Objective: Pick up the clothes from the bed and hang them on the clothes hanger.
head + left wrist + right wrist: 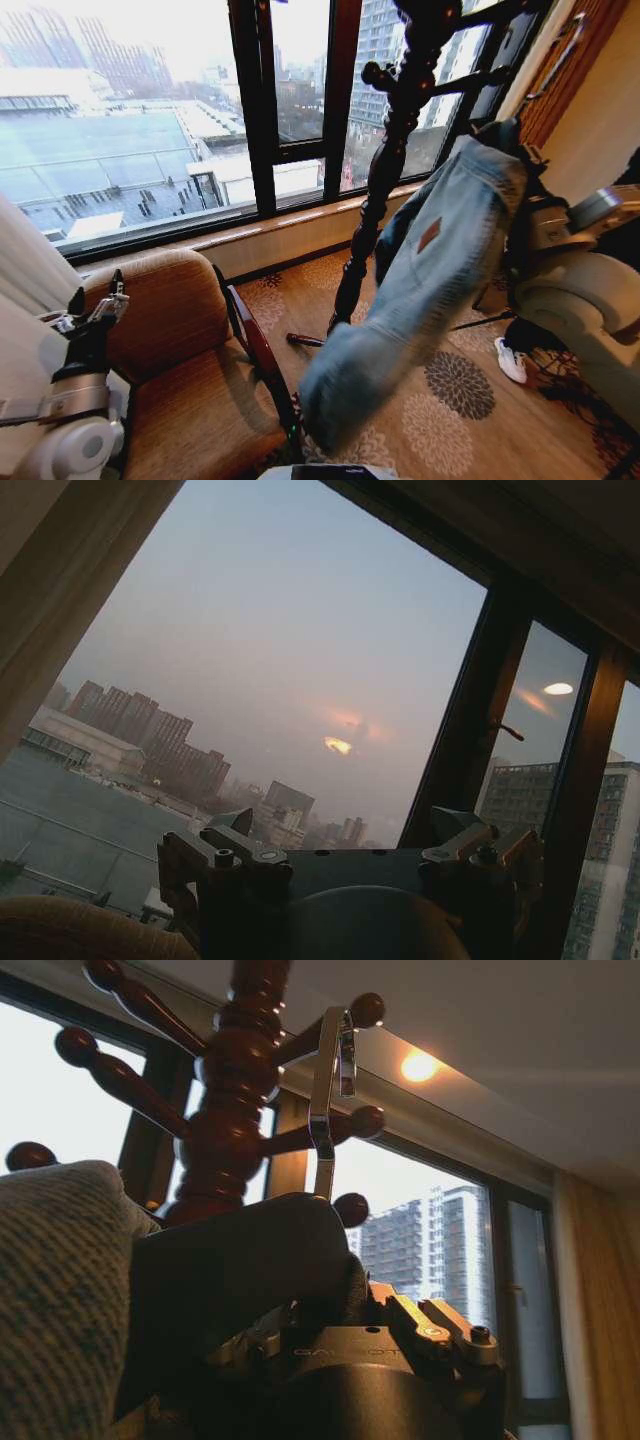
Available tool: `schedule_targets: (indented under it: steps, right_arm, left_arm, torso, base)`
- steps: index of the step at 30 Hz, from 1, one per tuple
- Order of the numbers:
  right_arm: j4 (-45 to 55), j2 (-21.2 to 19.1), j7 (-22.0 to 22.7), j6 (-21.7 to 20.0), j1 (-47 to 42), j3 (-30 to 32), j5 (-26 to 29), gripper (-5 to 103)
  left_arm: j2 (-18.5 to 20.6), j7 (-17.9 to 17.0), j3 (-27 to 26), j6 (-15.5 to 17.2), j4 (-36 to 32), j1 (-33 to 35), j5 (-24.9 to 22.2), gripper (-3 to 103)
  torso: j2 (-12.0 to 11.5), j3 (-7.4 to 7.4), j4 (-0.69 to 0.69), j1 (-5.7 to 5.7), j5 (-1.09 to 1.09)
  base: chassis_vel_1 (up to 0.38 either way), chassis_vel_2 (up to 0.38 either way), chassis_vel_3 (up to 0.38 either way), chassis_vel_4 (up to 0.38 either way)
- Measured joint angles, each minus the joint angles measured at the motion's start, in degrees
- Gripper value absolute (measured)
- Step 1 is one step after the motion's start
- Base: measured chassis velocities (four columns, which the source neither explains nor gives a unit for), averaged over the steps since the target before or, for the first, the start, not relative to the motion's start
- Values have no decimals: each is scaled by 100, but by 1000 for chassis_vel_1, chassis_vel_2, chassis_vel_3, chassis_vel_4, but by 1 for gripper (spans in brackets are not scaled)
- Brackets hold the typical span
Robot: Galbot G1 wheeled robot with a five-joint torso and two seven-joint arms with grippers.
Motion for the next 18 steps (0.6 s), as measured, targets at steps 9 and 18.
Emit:
schedule_targets:
  steps: [9, 18]
  right_arm:
    - [-94, -49, 445, -374, -345, 422, 11, 30]
    - [-458, -41, 249, -418, -548, 590, -43, 30]
  left_arm:
    - [5, 6, 53, -12, 60, -34, 18, 100]
    - [63, 14, 39, -38, 125, -46, -22, 100]
  torso:
    - [0, 0, 0, 0, -1]
    - [0, 0, 0, 0, -1]
  base:
    - [0, 0, 0, 0]
    - [0, 0, 0, 0]
